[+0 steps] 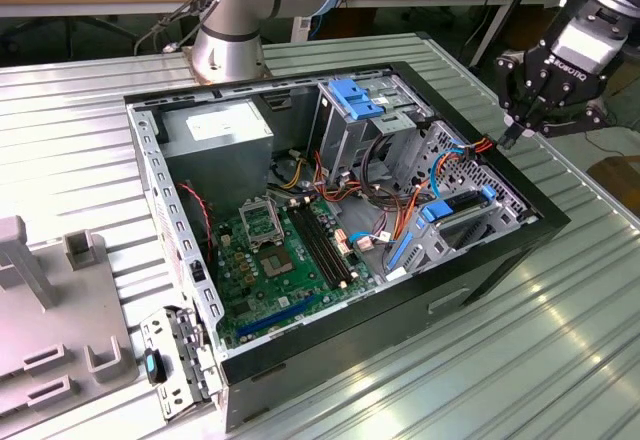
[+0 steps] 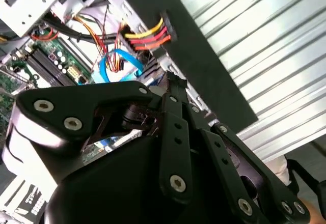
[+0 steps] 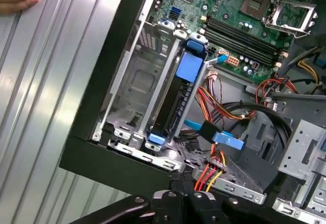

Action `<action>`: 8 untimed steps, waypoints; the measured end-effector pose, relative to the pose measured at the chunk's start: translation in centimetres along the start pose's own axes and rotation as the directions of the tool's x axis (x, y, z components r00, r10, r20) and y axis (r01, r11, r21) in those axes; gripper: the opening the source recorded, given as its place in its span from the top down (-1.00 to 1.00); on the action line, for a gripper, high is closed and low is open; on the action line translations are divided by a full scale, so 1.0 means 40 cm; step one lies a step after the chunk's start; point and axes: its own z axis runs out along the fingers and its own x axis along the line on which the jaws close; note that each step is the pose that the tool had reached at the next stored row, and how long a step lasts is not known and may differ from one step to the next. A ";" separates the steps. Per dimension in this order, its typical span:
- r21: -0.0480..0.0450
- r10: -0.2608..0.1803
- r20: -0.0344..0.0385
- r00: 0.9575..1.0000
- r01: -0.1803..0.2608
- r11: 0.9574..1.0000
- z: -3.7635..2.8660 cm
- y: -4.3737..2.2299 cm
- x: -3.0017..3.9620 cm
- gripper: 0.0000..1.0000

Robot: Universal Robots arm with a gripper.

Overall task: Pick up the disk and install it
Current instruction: 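Insert the first disk wire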

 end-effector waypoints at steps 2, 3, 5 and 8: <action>-0.002 0.000 -0.004 1.000 0.000 1.000 0.004 -0.022 -0.018 0.79; -0.002 -0.010 -0.004 1.000 0.010 1.000 0.006 -0.024 -0.022 0.79; -0.003 -0.063 -0.001 0.998 0.063 0.998 0.010 -0.025 -0.023 0.79; -0.003 -0.153 0.004 0.988 0.153 0.988 0.021 -0.026 -0.025 0.79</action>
